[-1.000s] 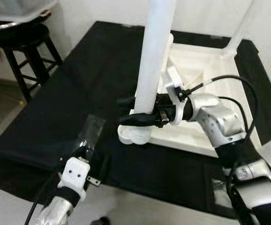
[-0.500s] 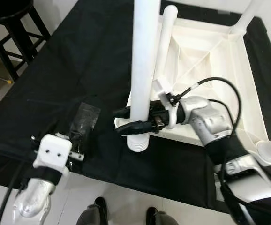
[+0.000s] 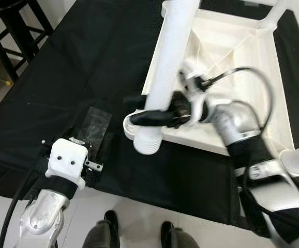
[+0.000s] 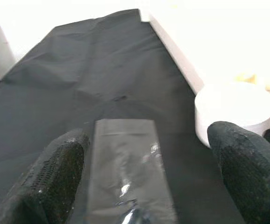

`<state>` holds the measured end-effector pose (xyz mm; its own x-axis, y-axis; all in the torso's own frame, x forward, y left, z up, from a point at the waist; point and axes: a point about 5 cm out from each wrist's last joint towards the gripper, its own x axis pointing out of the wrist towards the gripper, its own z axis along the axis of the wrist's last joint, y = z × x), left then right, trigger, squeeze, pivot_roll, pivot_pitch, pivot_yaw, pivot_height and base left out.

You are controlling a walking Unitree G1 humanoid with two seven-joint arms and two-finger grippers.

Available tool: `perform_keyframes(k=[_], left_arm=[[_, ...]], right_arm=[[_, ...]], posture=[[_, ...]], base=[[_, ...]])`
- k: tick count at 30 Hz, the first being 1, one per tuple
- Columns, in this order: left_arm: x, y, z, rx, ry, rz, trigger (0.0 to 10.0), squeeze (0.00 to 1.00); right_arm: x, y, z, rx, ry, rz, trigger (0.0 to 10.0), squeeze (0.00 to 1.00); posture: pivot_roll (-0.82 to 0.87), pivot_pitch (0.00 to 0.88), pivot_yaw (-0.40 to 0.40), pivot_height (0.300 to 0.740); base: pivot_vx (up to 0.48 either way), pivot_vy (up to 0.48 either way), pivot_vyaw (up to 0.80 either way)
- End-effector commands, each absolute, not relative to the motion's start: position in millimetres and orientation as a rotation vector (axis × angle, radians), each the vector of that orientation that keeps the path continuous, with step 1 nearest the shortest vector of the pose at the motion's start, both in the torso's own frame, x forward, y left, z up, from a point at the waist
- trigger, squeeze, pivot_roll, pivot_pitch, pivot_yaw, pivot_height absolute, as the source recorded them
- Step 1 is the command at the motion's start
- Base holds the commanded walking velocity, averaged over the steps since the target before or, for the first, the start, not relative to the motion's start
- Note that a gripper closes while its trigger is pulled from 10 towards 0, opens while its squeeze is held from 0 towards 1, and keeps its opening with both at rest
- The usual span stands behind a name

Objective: Building children table

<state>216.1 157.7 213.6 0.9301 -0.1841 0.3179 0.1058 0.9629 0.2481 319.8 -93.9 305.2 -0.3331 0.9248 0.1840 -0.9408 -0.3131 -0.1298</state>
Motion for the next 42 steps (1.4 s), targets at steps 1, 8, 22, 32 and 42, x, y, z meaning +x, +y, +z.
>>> perform_keyframes(k=[1,8,22,32,42], left_arm=[[215.2,157.2,208.8,0.206,-0.318,-0.163,10.0,0.0],[234.4,168.2,216.1,0.098,-0.326,-0.104,10.0,0.0],[265.0,178.1,228.9,0.053,-0.365,-0.117,10.0,0.0],[270.8,174.2,197.3,0.024,-0.26,-0.148,10.0,0.0],[274.4,166.2,178.9,0.013,-0.208,-0.19,10.0,0.0]], right_arm=[[311.4,-95.4,305.4,0.112,-0.274,1.936,10.0,0.0],[318.4,-85.4,291.3,0.043,-0.4,1.483,10.0,0.0],[315.2,-78.7,225.7,0.006,-0.198,1.077,10.0,0.0],[320.9,-80.5,240.1,0.022,-0.273,1.006,10.0,0.0],[315.8,-80.5,234.0,-0.105,-0.267,1.053,10.0,0.0]], posture=[[0.04,0.297,-0.075,0.74],[0.02,0.205,-0.061,0.74],[-0.03,0.05,-0.016,0.74],[-0.02,0.016,-0.009,0.74],[-0.02,0.008,-0.002,0.74]], base=[[0.0,0.0,0.0],[0.0,0.0,0.0],[0.048,0.0,0.08],[0.415,0.0,0.43],[0.435,0.0,0.19]])
